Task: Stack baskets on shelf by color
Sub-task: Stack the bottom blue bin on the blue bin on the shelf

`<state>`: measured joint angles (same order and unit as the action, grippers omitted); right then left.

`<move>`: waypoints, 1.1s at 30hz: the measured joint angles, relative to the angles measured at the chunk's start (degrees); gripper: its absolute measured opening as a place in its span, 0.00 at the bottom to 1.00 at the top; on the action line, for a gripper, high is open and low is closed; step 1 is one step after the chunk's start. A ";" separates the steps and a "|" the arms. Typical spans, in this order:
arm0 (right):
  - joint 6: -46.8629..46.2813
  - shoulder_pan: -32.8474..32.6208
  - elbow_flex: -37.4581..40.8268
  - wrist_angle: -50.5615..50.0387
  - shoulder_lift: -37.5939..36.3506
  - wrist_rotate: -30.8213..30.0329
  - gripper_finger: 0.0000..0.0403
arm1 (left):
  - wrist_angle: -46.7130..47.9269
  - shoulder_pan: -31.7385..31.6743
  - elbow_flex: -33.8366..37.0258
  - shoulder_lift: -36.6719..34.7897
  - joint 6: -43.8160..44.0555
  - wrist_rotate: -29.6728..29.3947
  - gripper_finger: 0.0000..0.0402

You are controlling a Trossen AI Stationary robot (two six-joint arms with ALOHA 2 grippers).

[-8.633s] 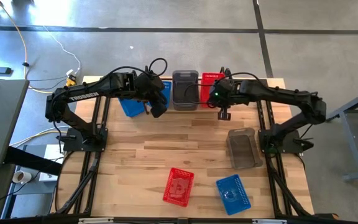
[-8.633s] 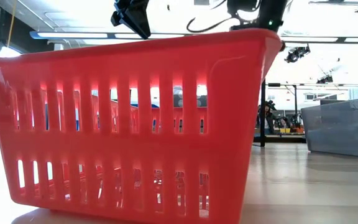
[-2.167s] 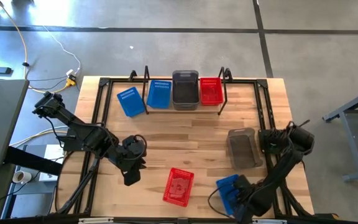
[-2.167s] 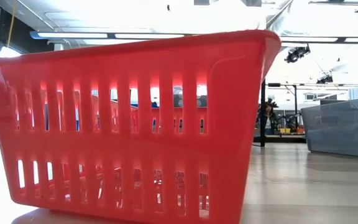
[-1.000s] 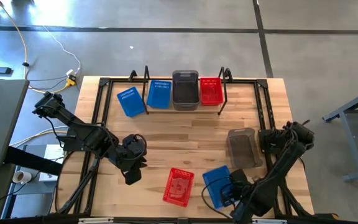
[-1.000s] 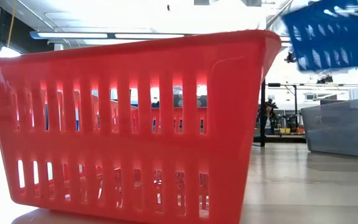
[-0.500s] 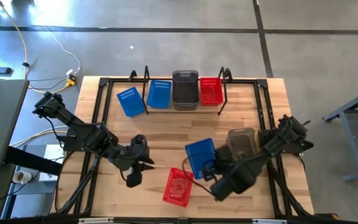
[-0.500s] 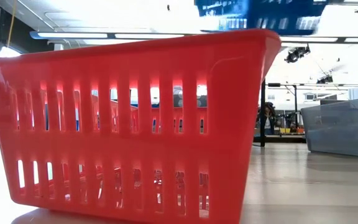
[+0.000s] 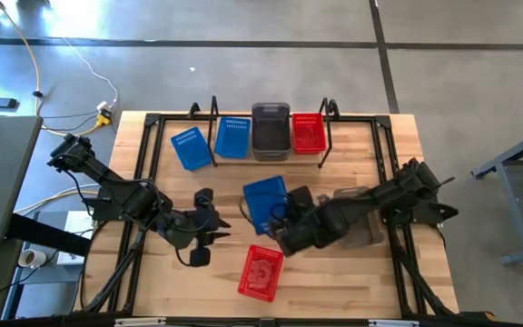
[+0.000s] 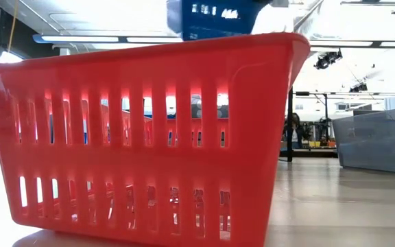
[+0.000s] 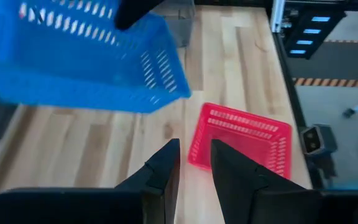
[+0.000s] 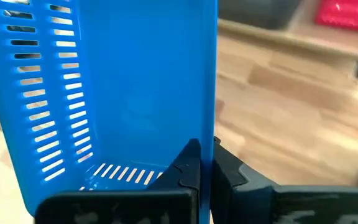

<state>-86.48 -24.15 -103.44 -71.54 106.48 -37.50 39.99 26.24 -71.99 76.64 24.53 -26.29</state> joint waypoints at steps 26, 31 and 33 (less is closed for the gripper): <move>17.58 12.65 0.00 16.06 0.04 -1.04 0.00 | 0.02 -8.32 0.00 0.00 -10.23 -4.43 0.20; 18.65 13.69 0.00 18.58 0.04 -1.01 0.00 | 0.02 -10.10 0.00 0.00 -12.83 -4.44 0.20; 19.16 13.99 0.00 19.32 0.04 -0.95 0.00 | 0.02 -10.76 0.00 0.00 -13.71 -4.42 0.20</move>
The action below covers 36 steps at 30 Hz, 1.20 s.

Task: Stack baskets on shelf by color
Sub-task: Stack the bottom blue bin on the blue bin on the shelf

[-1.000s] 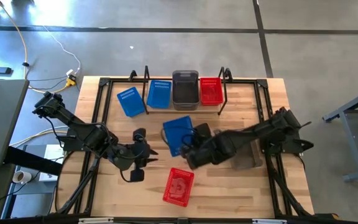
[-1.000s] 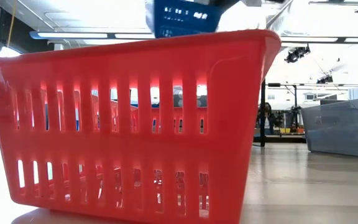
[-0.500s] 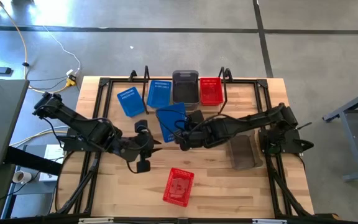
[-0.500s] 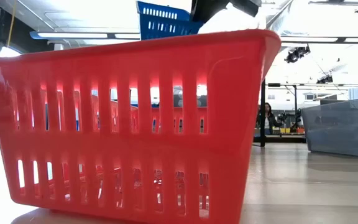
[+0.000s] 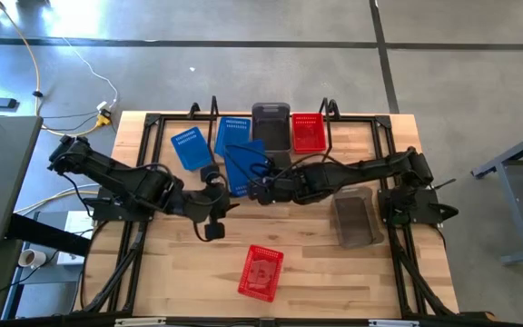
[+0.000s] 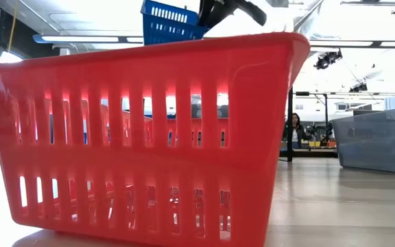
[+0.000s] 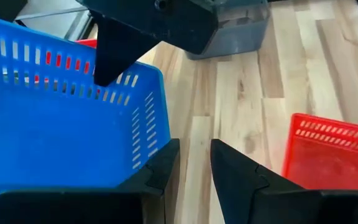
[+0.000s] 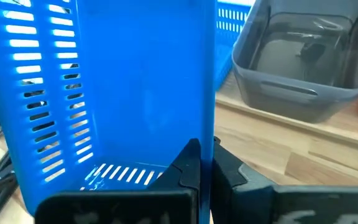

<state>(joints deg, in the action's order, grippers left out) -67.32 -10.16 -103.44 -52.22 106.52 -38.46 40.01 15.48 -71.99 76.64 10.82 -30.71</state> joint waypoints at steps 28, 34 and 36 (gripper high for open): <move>3.12 3.64 0.00 2.53 0.07 0.91 0.00 | 3.23 -5.50 -0.07 8.41 -5.06 -9.93 0.20; 3.34 4.85 0.00 0.61 0.07 1.16 0.00 | 3.56 -3.13 -2.18 8.00 -5.50 -12.49 0.20; 3.35 5.01 0.00 0.61 0.07 1.48 0.00 | 3.62 -2.34 -3.00 8.00 -6.86 -15.01 0.20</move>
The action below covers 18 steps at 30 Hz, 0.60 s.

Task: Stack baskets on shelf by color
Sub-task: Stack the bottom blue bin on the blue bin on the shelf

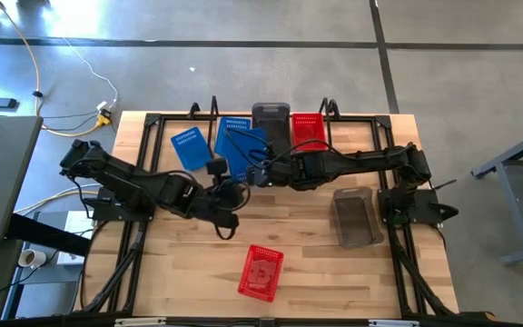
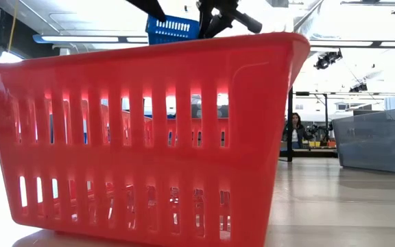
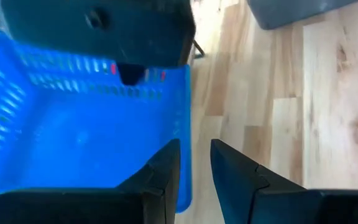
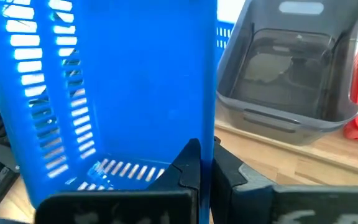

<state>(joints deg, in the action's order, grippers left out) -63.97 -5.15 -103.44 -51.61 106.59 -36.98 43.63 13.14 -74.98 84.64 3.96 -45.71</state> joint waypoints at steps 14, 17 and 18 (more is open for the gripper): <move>0.40 -0.13 0.02 2.64 0.00 0.12 0.00 | 3.93 -3.66 -0.67 2.50 -1.19 4.99 0.20; 1.27 -0.13 0.02 2.98 0.00 0.58 0.00 | 4.02 -4.18 -0.70 3.36 -0.99 3.64 0.20; 1.13 -0.13 0.04 2.97 0.00 0.69 0.00 | 4.03 -4.19 -0.70 3.63 -0.66 2.81 0.20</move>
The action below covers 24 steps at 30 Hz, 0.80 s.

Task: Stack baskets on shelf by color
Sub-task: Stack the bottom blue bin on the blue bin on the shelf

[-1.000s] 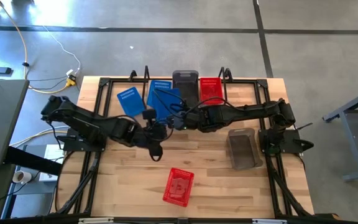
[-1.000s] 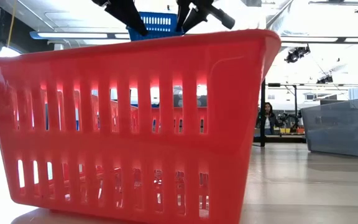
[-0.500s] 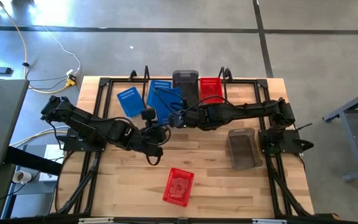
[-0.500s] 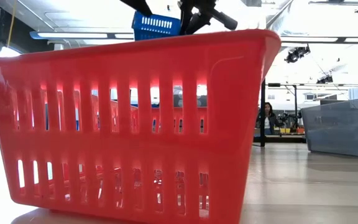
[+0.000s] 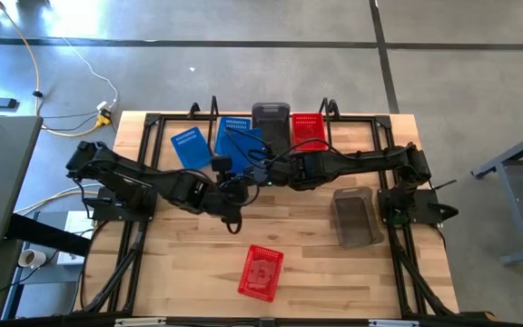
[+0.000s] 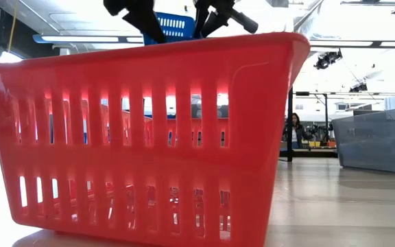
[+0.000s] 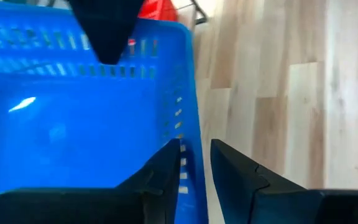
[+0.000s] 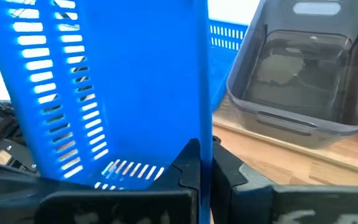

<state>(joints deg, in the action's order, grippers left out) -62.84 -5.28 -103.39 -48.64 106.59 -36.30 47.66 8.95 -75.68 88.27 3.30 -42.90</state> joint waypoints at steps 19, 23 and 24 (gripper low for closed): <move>5.58 0.40 0.00 0.32 0.00 0.97 0.00 | 0.40 0.22 0.02 -0.11 -1.19 -2.35 0.01; 7.45 1.34 0.00 0.46 0.00 3.53 0.00 | 0.80 0.22 0.02 -0.15 -1.58 -2.33 0.01; 7.61 1.58 0.00 0.46 0.00 4.01 0.00 | 0.81 0.22 0.02 -0.15 -1.64 -2.33 0.01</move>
<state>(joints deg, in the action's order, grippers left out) -55.23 -3.70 -103.39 -48.18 106.59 -32.29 48.47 9.17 -75.66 88.12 1.66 -45.23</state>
